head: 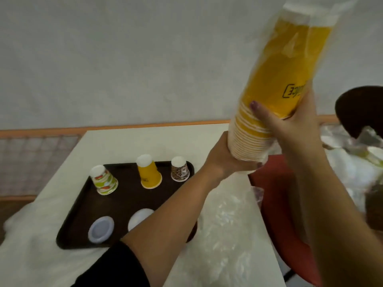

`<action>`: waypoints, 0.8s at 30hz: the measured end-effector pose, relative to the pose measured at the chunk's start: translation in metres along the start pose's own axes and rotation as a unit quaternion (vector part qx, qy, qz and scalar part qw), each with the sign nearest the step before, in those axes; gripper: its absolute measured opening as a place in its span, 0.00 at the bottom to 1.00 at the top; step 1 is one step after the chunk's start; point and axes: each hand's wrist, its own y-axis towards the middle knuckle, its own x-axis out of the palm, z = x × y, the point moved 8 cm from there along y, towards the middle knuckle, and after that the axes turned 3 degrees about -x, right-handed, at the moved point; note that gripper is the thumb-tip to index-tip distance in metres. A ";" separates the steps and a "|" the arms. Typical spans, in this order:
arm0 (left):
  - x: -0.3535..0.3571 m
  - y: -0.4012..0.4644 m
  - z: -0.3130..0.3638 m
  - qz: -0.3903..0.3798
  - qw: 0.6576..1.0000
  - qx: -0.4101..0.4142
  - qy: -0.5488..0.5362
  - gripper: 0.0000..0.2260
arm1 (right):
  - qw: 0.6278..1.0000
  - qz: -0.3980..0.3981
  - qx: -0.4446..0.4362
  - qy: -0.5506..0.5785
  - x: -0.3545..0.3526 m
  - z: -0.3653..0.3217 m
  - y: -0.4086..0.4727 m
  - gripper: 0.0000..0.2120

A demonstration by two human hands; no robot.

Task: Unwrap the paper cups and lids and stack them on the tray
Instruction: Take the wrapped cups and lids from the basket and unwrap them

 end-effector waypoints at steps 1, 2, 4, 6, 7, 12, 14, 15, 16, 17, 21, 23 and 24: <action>-0.023 -0.006 -0.010 0.022 1.000 -0.011 0.007 0.45 | 1.000 -0.019 0.009 0.016 0.023 0.003 -0.002 0.38; -0.047 -0.012 -0.019 0.042 0.999 -0.022 0.014 0.46 | 0.999 -0.039 0.019 0.032 0.048 0.005 -0.005 0.38; -0.095 -0.026 -0.037 0.084 0.995 -0.041 0.040 0.46 | 0.994 -0.080 0.041 0.060 0.097 0.009 -0.011 0.38; -0.146 -0.044 -0.053 0.125 0.989 -0.051 0.060 0.46 | 0.988 -0.116 0.059 0.078 0.150 0.010 -0.019 0.39; -0.173 -0.054 -0.062 0.148 0.985 -0.055 0.065 0.46 | 0.985 -0.130 0.066 0.090 0.176 0.010 -0.022 0.38; -0.292 -0.107 -0.096 0.256 0.958 -0.084 0.099 0.38 | 0.967 -0.187 0.104 0.140 0.301 0.012 -0.045 0.32; -0.334 -0.126 -0.110 0.297 0.944 -0.094 0.109 0.36 | 0.958 -0.212 0.115 0.153 0.350 0.012 -0.054 0.30; -0.355 -0.134 -0.117 0.316 0.937 -0.099 0.109 0.36 | 0.955 -0.222 0.120 0.158 0.374 0.012 -0.057 0.30; -0.374 -0.141 -0.125 0.333 0.931 -0.106 0.109 0.36 | 0.951 -0.230 0.125 0.165 0.397 0.012 -0.060 0.29; -0.392 -0.147 -0.132 0.345 0.925 -0.114 0.108 0.36 | 0.948 -0.238 0.128 0.170 0.419 0.012 -0.062 0.29; -0.455 -0.160 -0.167 0.380 0.909 -0.133 0.111 0.40 | 0.941 -0.253 0.141 0.177 0.492 0.016 -0.070 0.31; -0.482 -0.162 -0.187 0.396 0.901 -0.141 0.110 0.39 | 0.938 -0.252 0.154 0.180 0.522 0.025 -0.073 0.32; -0.493 -0.160 -0.197 0.401 0.898 -0.144 0.108 0.38 | 0.938 -0.252 0.159 0.180 0.536 0.030 -0.075 0.33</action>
